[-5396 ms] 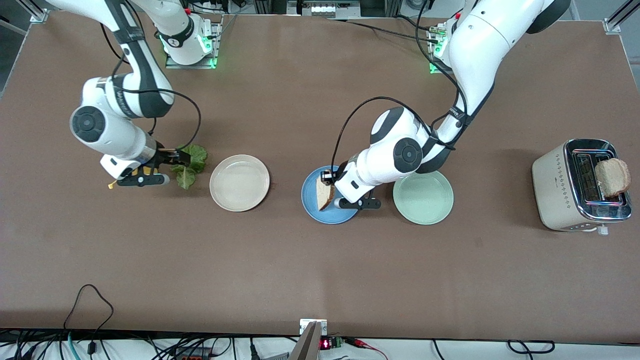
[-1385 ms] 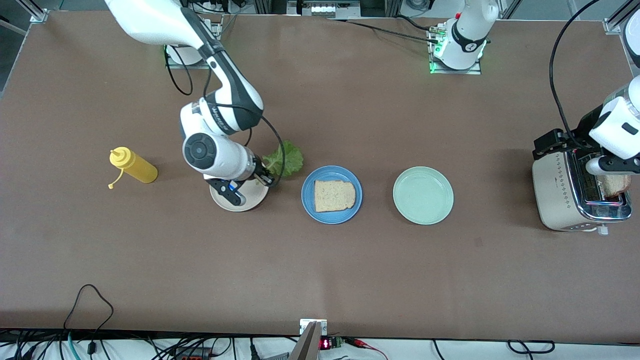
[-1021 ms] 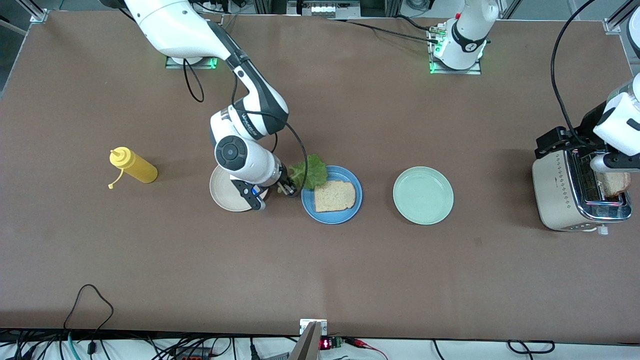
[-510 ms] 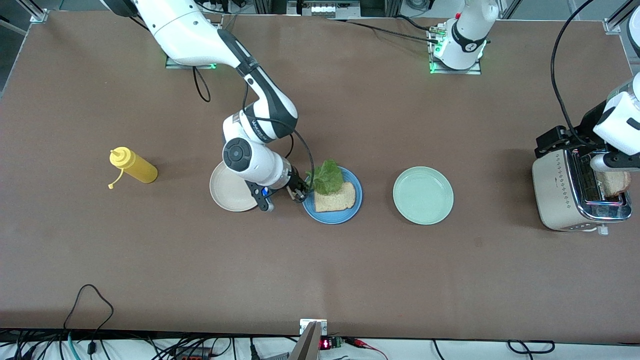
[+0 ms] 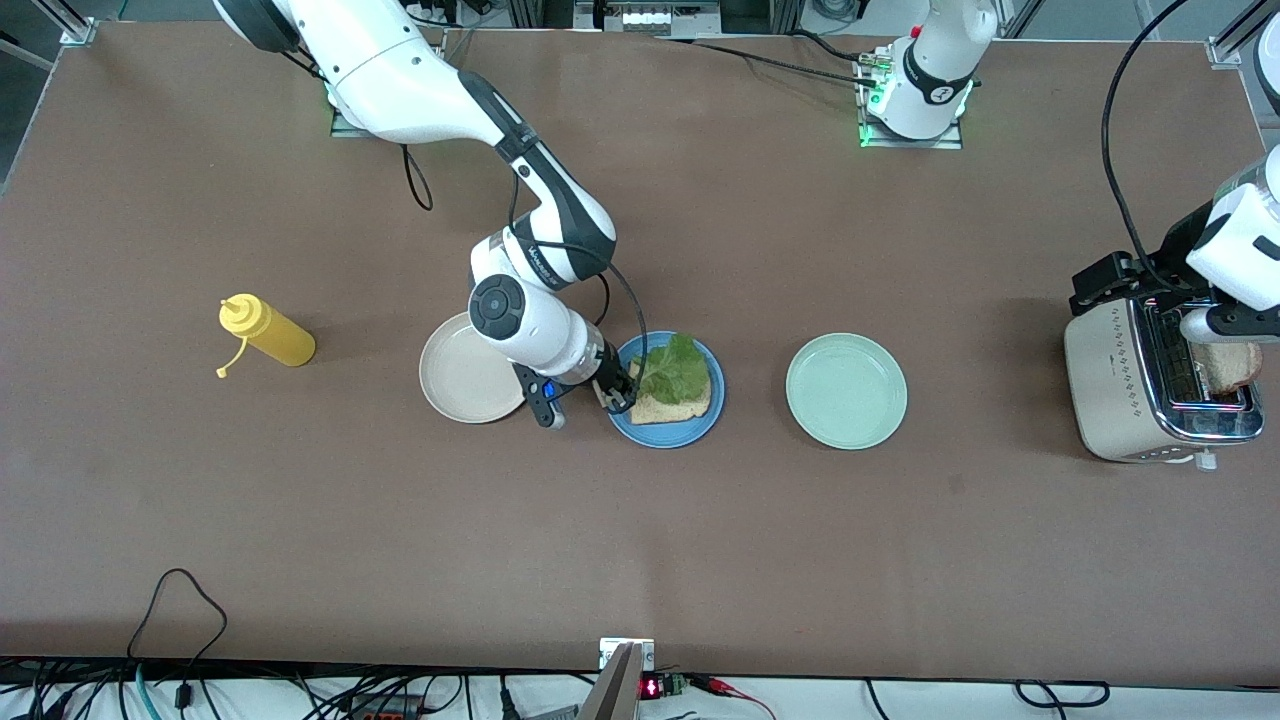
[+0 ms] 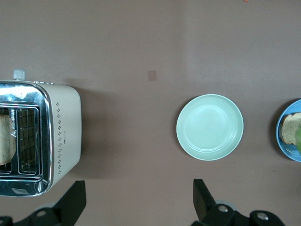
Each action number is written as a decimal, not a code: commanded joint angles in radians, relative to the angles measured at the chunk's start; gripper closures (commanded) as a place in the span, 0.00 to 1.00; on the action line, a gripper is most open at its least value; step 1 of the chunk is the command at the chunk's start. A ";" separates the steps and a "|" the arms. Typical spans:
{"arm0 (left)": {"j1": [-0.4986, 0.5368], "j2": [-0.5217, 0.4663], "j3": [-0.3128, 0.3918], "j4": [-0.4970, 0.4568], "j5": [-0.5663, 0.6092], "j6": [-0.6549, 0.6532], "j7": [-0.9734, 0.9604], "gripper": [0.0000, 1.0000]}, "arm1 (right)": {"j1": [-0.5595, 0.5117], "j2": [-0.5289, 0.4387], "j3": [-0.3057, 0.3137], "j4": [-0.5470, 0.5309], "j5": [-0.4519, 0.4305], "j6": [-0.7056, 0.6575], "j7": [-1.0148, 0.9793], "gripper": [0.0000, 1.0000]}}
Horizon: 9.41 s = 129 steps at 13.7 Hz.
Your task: Make sandwich in blue plate with both arms
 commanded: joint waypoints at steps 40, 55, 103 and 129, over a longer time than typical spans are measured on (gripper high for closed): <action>0.001 -0.017 -0.019 0.004 -0.011 -0.021 -0.007 0.00 | -0.703 -0.871 0.026 -0.621 -0.168 -0.590 -1.890 0.00; 0.001 -0.017 -0.019 0.002 -0.011 -0.021 -0.007 0.00 | -0.944 -0.565 -0.304 -0.640 0.286 -0.636 -3.586 0.00; 0.008 -0.054 -0.034 -0.034 -0.008 -0.031 0.006 0.00 | -0.565 -0.511 -0.049 -0.537 0.151 -0.254 -3.058 1.00; 0.136 -0.022 -0.019 -0.008 -0.016 -0.028 0.009 0.00 | 0.035 -0.192 -0.074 -0.236 -0.603 -0.174 -2.026 1.00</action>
